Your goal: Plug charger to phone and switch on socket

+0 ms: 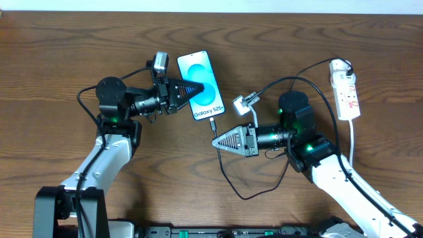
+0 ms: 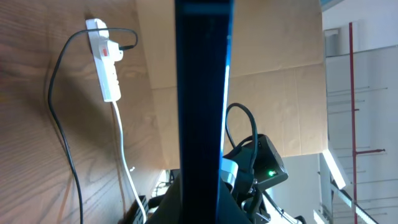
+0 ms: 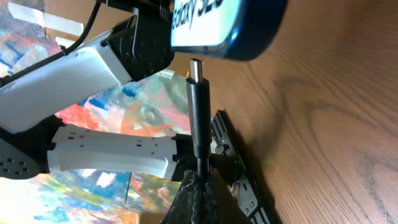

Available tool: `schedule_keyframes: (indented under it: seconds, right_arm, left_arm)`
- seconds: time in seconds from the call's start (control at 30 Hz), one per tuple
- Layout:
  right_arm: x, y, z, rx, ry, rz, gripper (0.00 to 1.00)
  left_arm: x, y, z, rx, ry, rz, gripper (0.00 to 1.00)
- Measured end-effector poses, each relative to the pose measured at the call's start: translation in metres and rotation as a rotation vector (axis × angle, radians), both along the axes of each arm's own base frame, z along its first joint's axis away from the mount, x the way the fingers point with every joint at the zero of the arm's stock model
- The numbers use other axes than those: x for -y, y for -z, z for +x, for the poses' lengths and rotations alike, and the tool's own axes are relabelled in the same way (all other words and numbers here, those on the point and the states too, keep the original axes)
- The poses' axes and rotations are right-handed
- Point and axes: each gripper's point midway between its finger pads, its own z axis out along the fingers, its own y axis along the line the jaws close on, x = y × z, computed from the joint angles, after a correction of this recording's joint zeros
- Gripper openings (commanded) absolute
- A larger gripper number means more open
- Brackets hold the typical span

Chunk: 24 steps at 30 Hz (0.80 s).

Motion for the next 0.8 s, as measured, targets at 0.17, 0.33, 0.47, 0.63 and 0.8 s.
schedule_keyframes:
  seconds: [0.17, 0.33, 0.47, 0.63, 0.8]
  right_arm:
    - [0.0000, 0.0000, 0.0001, -0.005, 0.002, -0.001, 0.01]
    - [0.0000, 0.0000, 0.0003, -0.005, 0.002, -0.001, 0.01]
    - [0.0000, -0.0001, 0.0002, -0.004, 0.002, 0.000, 0.01]
    - [0.0000, 0.0000, 0.0001, -0.005, 0.002, -0.001, 0.01]
    - [0.0000, 0.0000, 0.0001, -0.005, 0.002, -0.001, 0.01]
  left_arm:
    - [0.0001, -0.0001, -0.0001, 0.000, 0.001, 0.000, 0.07]
    - [0.0006, 0.0000, -0.0003, 0.000, 0.002, 0.000, 0.07]
    - [0.0047, -0.0002, -0.0020, 0.000, 0.010, -0.001, 0.07]
    - [0.0074, -0.0001, -0.0032, 0.000, 0.016, -0.001, 0.07]
    - [0.0074, -0.0003, -0.0033, 0.001, 0.016, -0.001, 0.07]
